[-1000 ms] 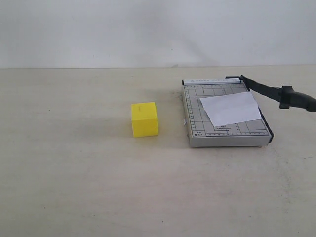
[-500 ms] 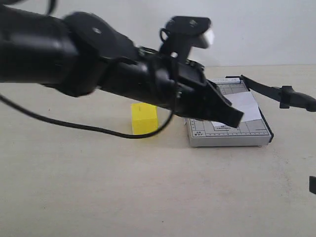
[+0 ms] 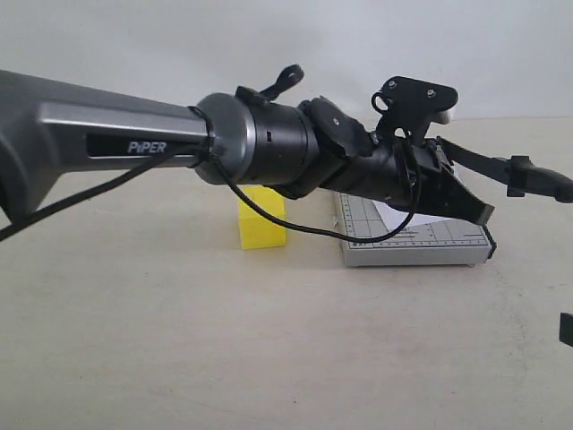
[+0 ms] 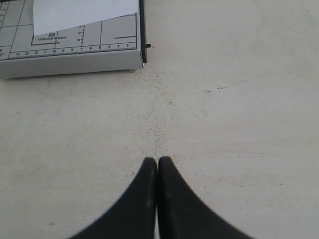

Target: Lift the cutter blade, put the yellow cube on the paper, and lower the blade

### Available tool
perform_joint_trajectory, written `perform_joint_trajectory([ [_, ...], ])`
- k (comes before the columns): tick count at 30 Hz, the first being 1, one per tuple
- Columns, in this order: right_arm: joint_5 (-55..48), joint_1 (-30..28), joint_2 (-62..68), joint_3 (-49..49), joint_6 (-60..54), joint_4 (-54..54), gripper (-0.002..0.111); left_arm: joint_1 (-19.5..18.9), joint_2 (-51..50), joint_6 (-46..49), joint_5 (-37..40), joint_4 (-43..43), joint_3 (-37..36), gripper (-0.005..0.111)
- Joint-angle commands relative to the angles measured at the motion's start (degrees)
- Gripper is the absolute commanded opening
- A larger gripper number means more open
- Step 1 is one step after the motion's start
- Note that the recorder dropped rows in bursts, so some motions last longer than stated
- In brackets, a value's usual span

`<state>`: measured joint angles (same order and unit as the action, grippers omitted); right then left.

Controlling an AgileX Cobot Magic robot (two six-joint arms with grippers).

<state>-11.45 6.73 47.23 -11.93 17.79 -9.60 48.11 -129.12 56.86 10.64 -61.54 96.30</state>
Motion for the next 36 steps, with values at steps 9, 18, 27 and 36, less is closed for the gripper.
perform_joint_trajectory([
  [9, 1.1, -0.2, 0.2, -0.2, 0.1, 0.1, 0.0, -0.2, -5.4, 0.1, -10.6, 0.1, 1.3, 0.004],
  [18, 2.4, -0.2, 0.2, -0.2, 0.1, 1.9, 0.0, -0.2, -8.9, 1.0, -6.1, 0.1, 3.3, 0.004],
  [27, 3.1, -0.2, 0.0, -0.2, 0.1, 3.3, 0.0, -0.2, -12.4, -0.3, -7.3, -0.4, 6.4, 0.004],
  [36, 3.1, -0.2, 0.0, -0.2, 0.1, 3.3, 0.0, -0.2, -15.8, -0.3, -2.9, -0.4, 11.2, 0.004],
])
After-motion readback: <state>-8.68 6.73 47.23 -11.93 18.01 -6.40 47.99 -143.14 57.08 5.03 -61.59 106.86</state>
